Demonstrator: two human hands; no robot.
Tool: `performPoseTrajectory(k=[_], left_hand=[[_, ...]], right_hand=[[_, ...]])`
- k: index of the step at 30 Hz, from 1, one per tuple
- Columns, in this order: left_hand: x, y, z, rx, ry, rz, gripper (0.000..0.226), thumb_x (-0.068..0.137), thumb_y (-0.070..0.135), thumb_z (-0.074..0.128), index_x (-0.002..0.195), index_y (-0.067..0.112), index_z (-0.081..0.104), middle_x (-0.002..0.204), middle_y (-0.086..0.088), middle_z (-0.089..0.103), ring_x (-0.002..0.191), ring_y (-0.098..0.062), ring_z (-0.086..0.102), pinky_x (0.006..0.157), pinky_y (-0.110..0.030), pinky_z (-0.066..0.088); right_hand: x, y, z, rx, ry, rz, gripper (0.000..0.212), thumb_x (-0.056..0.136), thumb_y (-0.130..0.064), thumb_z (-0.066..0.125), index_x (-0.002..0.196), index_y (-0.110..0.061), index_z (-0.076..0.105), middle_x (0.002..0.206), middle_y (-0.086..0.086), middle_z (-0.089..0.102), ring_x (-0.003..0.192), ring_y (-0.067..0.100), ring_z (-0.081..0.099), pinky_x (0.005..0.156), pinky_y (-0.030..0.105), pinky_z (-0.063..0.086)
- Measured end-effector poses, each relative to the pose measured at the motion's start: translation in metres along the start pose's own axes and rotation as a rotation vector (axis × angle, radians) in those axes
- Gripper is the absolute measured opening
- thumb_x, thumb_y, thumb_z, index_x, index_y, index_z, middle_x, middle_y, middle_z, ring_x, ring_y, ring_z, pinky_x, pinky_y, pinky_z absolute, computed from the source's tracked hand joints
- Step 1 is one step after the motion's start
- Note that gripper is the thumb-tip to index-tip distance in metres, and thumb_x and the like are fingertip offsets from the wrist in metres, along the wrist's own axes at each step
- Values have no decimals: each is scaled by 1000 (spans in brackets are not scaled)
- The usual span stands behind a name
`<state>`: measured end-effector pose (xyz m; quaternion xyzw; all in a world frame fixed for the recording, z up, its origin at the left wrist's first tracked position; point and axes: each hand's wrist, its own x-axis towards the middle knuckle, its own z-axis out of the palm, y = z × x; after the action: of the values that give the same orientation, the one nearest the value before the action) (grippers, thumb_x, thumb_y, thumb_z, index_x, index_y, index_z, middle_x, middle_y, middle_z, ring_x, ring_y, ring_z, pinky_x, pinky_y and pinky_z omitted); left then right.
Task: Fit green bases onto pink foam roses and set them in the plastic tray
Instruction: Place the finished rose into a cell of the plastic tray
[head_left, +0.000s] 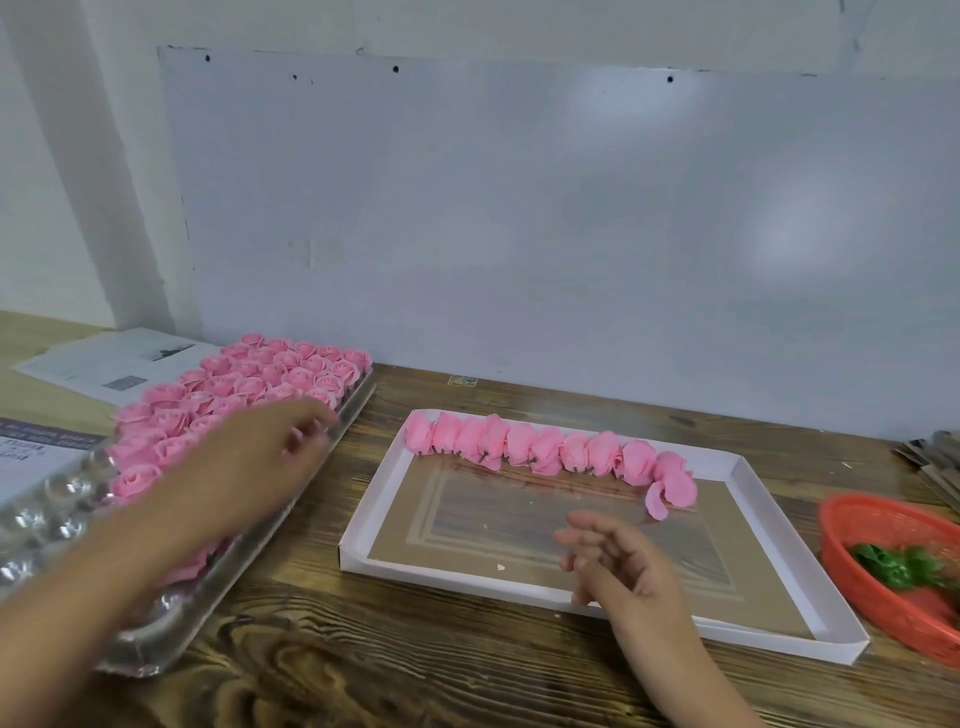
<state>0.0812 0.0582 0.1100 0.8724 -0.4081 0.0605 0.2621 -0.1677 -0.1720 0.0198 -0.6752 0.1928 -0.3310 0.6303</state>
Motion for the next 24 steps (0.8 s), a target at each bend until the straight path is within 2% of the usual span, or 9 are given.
performPoseTrajectory(k=[2, 4, 6, 10, 13, 16, 19, 21, 24], left_hand=[[-20, 43, 34, -61, -184, 107, 10, 93, 50, 56, 98, 47, 64, 93, 29, 63, 87, 10, 60, 73, -15, 47], [-33, 66, 69, -16, -336, 213, 29, 92, 63, 53, 112, 43, 60, 107, 30, 58, 95, 10, 55, 83, -15, 44], [-38, 72, 98, 39, -382, 298, 36, 93, 62, 54, 119, 37, 58, 115, 23, 56, 102, 4, 51, 85, -15, 39], [-37, 70, 126, 53, -260, 404, 21, 102, 41, 49, 108, 26, 62, 110, 11, 58, 106, -5, 51, 91, -20, 42], [-42, 63, 135, 58, -184, 450, 26, 104, 40, 44, 105, 24, 64, 105, 10, 60, 100, -8, 55, 87, -24, 47], [-45, 61, 140, 77, -109, 519, 28, 101, 39, 43, 98, 23, 66, 97, 9, 64, 91, -11, 59, 78, -28, 52], [-47, 61, 141, 65, -103, 529, 30, 99, 40, 41, 95, 25, 66, 94, 11, 64, 87, -9, 60, 74, -28, 53], [-47, 62, 140, 67, -83, 532, 27, 97, 40, 42, 91, 28, 66, 89, 14, 63, 82, -6, 60, 70, -22, 50], [-48, 63, 138, 64, -65, 534, 22, 94, 38, 47, 85, 30, 65, 83, 17, 62, 77, -3, 58, 66, -15, 41]], right_hand=[[-1, -1, 0, 5, 7, -4, 40, 87, 21, 49, 105, -11, 66, 93, 7, 74, 72, 13, 64, 53, 24, 52], [-1, -3, 0, 17, 21, -5, 39, 87, 22, 48, 103, -9, 66, 91, 8, 74, 69, 13, 64, 52, 24, 52], [0, -4, 0, 9, 32, -2, 37, 88, 21, 48, 101, -8, 66, 89, 7, 74, 67, 12, 64, 52, 24, 52], [2, -1, -1, -161, 72, -10, 37, 88, 15, 52, 100, -17, 66, 90, 0, 73, 70, 7, 64, 63, 24, 55], [16, 4, -6, -455, 144, 8, 32, 88, -1, 59, 101, -29, 63, 101, -12, 69, 85, -1, 63, 76, 14, 47], [45, 7, -14, -527, 173, 181, 26, 86, -8, 60, 107, -22, 57, 109, -4, 63, 96, 14, 63, 91, 35, 50], [75, 10, -17, -510, 205, 293, 8, 86, -10, 55, 88, -17, 57, 85, 5, 62, 77, 24, 59, 73, 35, 49], [92, 16, -17, -504, 273, 319, 14, 89, -11, 52, 76, -15, 57, 70, 8, 55, 72, 26, 53, 67, 35, 42], [113, 24, -17, -583, 395, 346, 11, 88, -14, 55, 78, -10, 57, 79, 13, 58, 82, 30, 56, 74, 38, 47]])
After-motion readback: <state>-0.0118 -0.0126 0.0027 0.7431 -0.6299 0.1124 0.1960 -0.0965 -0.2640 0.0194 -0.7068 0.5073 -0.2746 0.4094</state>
